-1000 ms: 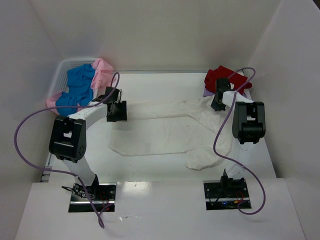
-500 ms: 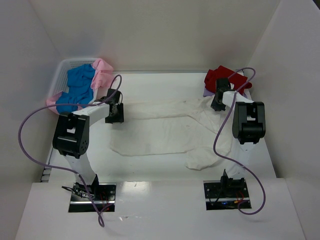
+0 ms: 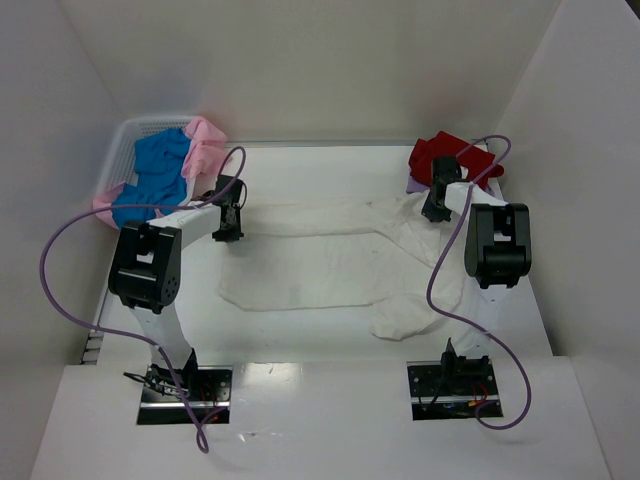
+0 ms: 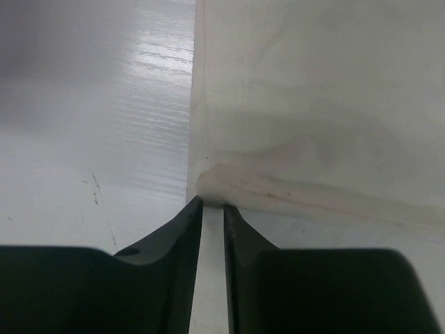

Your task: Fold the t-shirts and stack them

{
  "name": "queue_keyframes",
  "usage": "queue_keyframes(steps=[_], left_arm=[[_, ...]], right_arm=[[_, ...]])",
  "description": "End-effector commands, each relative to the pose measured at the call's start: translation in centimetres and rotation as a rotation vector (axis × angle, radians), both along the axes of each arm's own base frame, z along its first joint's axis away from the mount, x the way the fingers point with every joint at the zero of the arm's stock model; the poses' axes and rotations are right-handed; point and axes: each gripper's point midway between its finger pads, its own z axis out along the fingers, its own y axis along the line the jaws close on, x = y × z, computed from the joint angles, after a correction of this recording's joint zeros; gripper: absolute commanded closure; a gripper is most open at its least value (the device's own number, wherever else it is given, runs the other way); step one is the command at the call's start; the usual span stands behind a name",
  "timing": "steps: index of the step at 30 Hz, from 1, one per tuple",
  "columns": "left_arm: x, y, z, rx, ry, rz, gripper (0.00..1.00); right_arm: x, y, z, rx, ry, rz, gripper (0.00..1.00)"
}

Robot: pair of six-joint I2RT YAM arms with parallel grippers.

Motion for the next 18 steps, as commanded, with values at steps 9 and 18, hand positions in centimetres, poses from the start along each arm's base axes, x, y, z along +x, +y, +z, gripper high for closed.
queue_keyframes(steps=[9, 18], left_arm=[[1.1, 1.6, 0.9, 0.083, -0.037, 0.056, 0.89], [2.0, -1.3, 2.9, -0.062, -0.099, -0.041, 0.61]], right_arm=[[0.0, -0.2, 1.3, -0.004, -0.036, 0.007, 1.00], [-0.2, -0.4, 1.2, -0.012, -0.032, 0.002, 1.00]])
